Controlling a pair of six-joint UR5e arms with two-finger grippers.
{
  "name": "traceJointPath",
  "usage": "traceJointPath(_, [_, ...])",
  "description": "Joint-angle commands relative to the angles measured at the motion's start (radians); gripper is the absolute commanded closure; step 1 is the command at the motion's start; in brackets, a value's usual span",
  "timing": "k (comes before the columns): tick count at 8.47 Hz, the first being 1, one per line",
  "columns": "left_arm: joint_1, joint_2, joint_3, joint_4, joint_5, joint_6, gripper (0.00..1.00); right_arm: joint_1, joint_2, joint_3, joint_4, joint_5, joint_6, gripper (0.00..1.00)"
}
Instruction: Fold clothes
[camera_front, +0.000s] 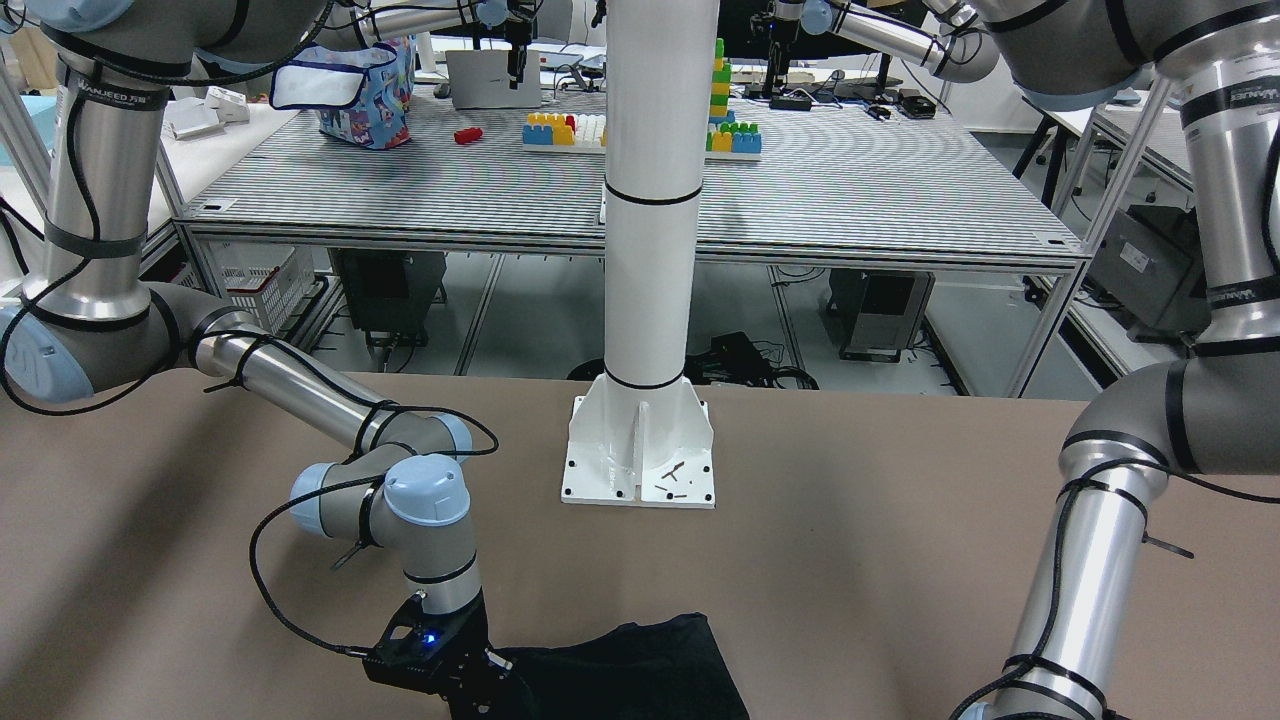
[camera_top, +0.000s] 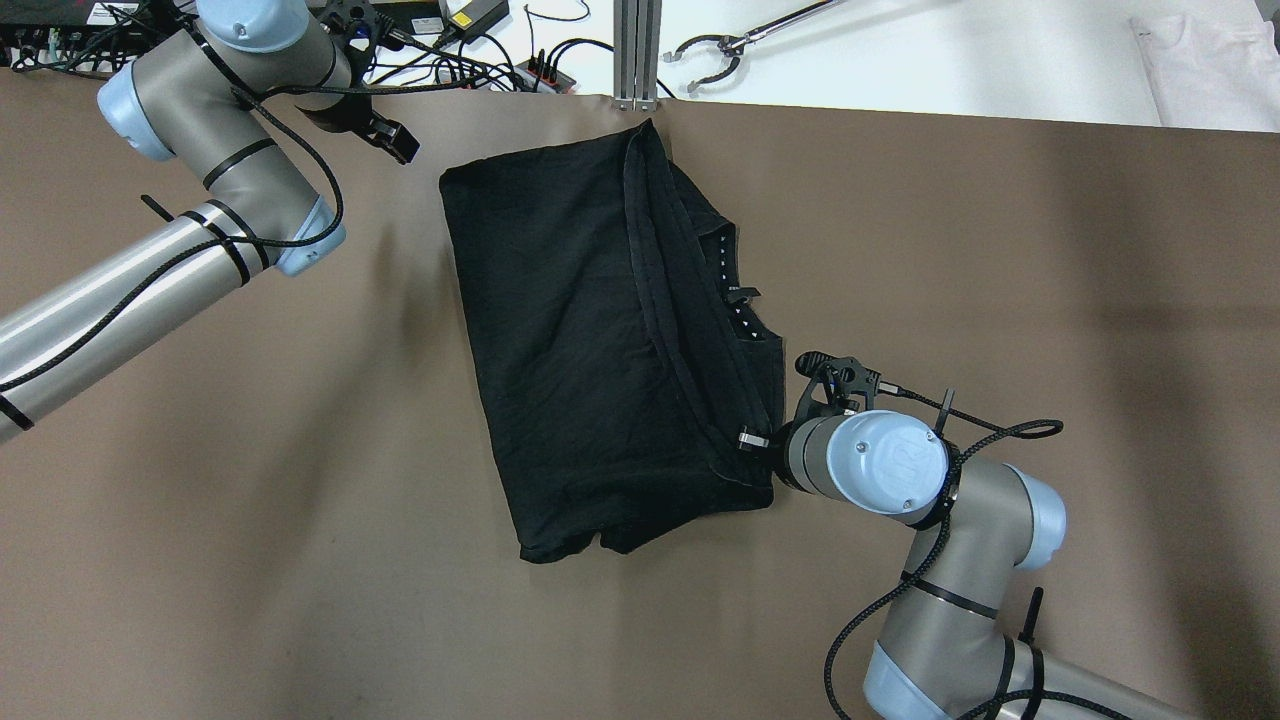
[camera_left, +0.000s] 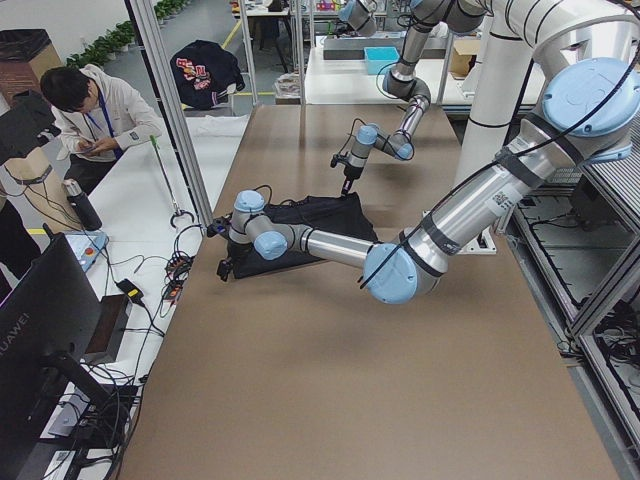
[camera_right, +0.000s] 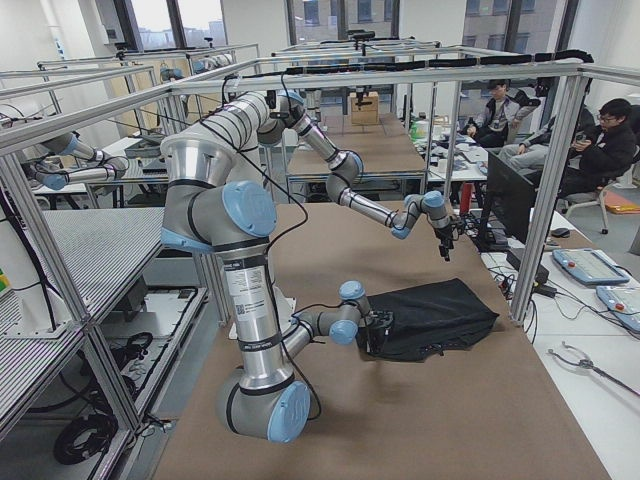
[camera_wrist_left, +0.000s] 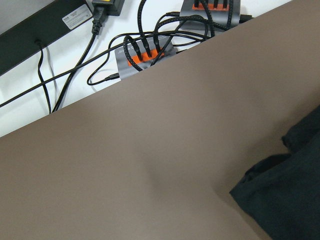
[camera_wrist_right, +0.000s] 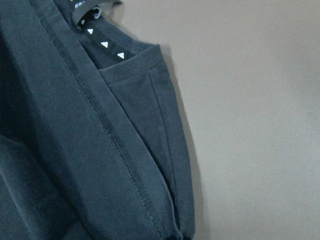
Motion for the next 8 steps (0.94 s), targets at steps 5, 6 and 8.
traceJointPath(5, [0.0,0.006,0.0,-0.001,0.0,0.001,0.0,-0.191,-0.047,0.2,-0.05,-0.128,0.097,1.0])
traceJointPath(6, [0.0,0.007,-0.002,-0.001,-0.002,0.0,0.0,-0.23,-0.058,0.226,-0.075,-0.157,0.114,1.0])
traceJointPath(8, [0.0,0.007,-0.002,-0.001,-0.003,0.0,0.0,-0.249,-0.06,0.237,-0.08,-0.176,0.122,1.0])
